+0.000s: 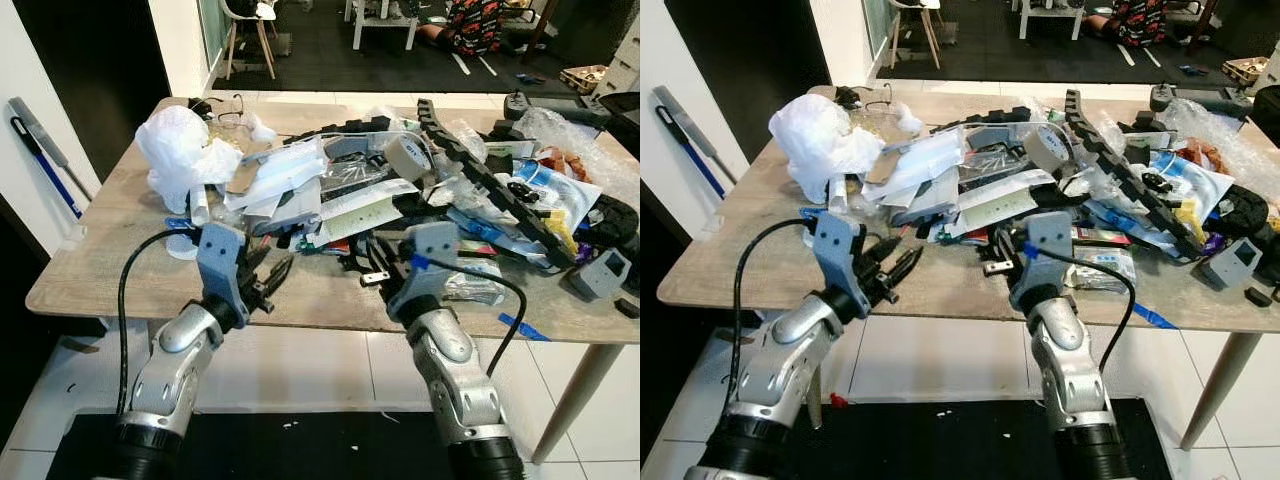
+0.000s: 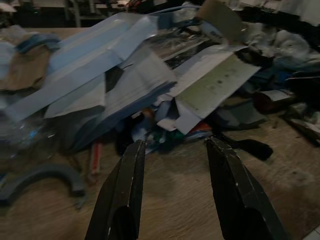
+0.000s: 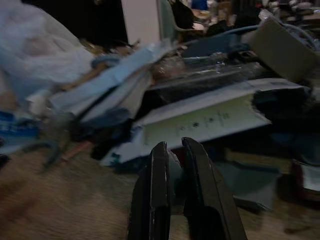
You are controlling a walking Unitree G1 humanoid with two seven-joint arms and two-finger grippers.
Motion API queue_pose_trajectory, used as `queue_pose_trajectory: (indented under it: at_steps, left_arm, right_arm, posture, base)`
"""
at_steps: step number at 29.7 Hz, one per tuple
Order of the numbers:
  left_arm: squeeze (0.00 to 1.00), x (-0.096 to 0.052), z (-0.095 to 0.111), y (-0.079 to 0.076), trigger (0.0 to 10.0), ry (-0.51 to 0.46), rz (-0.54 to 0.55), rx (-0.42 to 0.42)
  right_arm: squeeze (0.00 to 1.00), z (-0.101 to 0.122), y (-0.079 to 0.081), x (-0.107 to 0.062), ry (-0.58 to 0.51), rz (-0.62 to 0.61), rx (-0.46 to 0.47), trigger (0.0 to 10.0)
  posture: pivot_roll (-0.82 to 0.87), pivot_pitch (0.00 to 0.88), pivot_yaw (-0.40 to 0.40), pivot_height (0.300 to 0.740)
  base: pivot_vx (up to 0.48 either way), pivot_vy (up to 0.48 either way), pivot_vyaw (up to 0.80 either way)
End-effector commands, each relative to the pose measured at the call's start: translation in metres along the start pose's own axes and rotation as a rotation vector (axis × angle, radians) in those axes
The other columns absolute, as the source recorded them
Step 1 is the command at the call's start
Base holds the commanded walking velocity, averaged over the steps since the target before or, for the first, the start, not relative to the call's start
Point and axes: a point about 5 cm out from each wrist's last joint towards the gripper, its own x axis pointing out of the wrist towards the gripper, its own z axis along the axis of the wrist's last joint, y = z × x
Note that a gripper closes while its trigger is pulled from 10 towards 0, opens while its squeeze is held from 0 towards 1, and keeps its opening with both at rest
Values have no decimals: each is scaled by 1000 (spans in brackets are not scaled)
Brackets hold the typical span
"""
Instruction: Picking trash to rubbish bin
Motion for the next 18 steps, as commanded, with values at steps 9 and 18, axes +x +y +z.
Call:
queue_pose_trajectory:
  at_steps: [9, 18]
  left_arm:
    - [0, -7, -11, 21, 10000, 50, 230, 97]
    - [0, -2, -11, 17, 10000, 25, 304, 99]
  right_arm:
    - [0, -9, -6, -10, 32, -45, -193, 10000]
    - [0, -8, -4, -9, 20, -43, -222, 10000]
  posture:
    - [-48, 97, 15, 740]
    - [-54, 108, 7, 740]
  base:
    - [0, 0, 0]
    - [0, 0, -711]
